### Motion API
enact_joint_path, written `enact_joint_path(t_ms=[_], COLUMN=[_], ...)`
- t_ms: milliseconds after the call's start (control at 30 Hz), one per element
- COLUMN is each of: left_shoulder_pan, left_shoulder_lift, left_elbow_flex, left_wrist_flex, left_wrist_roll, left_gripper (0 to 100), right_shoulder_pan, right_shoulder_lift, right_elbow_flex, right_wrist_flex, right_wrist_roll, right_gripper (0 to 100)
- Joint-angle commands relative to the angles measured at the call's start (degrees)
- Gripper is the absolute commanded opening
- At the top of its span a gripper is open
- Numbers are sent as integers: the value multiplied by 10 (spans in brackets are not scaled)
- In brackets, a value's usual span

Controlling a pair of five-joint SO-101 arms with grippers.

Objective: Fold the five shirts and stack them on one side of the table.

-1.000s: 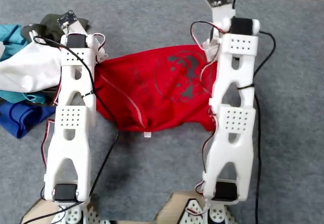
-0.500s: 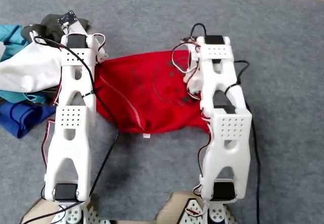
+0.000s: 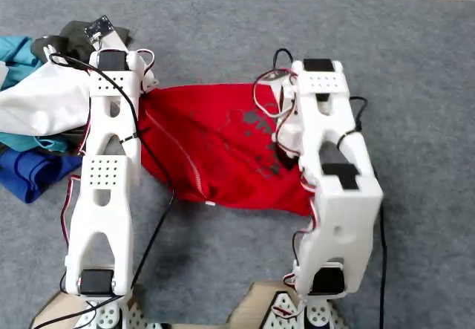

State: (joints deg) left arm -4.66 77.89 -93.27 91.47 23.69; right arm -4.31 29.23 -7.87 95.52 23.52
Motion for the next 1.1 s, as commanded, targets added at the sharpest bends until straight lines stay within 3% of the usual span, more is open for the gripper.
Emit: enact_joint_path(t_ms=[0,100,233,433,533,667,767,900,1067], left_shoulder_pan=[1,1,1,1,1,1,1,1,1], left_shoulder_lift=[-11,-11,-11,-11,-11,-11,-11,-11,-11], left_elbow_flex=[-26,-26,-26,-26,-26,-26,-26,-26,-26], left_wrist_flex=[-5,-5,-4,-4,-4,-4,-4,-4,-4], left_wrist_roll=[-4,-4,-4,-4,-4,-4,-4,-4,-4], left_gripper=[19,19,19,19,19,19,19,19,19], right_shoulder_pan=[-20,-55,-94,-96,-100,-85,-41,22,42], right_shoulder_lift=[-110,-157,-165,-181,-217,-322,-395,-392,-247], right_elbow_flex=[159,286,332,319,301,238,173,100,45], right_wrist_flex=[-78,-165,-183,-166,-98,-9,-2,-68,-171], right_wrist_roll=[61,98,130,135,183,206,206,185,110], right_gripper=[5,5,28,255,325,320,307,287,242])
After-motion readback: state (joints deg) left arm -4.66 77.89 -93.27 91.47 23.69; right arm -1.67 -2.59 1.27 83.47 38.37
